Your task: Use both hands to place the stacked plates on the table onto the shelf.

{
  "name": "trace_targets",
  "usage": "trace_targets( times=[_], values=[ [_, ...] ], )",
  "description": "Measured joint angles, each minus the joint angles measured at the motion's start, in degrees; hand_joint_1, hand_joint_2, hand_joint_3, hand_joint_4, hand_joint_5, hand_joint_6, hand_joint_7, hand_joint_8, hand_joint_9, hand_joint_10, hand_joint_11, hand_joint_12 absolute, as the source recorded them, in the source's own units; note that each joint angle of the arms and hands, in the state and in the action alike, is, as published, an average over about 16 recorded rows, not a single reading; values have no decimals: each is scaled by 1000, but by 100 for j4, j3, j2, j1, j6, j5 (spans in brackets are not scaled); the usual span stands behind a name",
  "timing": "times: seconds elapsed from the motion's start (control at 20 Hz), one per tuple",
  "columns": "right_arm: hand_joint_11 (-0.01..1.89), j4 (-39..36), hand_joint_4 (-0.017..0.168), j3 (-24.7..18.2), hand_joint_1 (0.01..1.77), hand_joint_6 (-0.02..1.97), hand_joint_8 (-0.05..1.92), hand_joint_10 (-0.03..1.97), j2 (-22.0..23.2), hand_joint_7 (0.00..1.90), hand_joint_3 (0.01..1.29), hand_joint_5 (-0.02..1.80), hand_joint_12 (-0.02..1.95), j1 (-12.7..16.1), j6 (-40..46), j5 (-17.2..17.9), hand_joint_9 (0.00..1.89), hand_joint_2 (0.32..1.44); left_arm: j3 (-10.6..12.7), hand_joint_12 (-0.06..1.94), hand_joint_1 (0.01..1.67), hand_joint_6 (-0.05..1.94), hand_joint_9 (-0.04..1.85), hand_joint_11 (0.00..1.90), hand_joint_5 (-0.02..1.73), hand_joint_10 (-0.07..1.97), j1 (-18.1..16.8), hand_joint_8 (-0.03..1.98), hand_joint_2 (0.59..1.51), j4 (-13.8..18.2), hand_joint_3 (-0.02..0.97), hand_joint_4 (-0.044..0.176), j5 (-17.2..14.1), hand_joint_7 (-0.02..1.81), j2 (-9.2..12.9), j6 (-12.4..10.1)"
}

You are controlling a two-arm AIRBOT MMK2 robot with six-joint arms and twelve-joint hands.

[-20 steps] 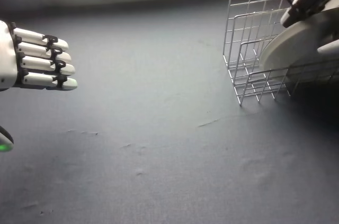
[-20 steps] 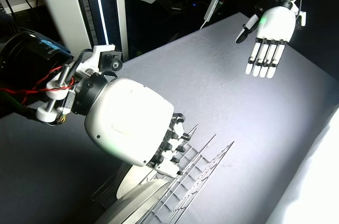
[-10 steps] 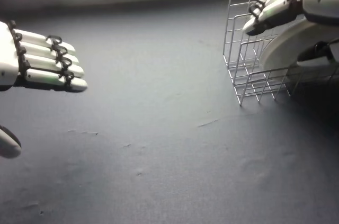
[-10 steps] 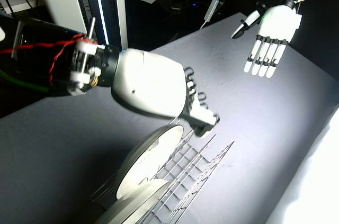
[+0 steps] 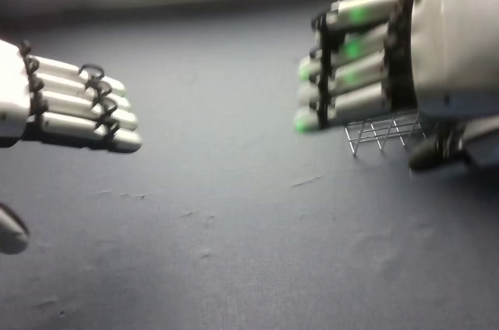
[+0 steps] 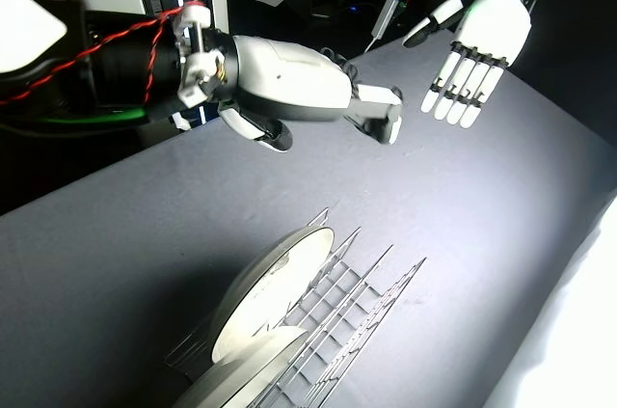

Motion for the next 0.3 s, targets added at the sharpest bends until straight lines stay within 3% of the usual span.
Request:
trace_targets(
  times=[0.3],
  values=[
    [55, -391, 2, -47, 877, 25, 16, 36, -19, 523, 12, 472, 1257, -72, -57, 464, 493, 1015, 177, 246, 14, 26, 175, 52, 161, 24, 83, 32, 1107, -11, 19, 0, -52, 197, -32, -51]
  ],
)
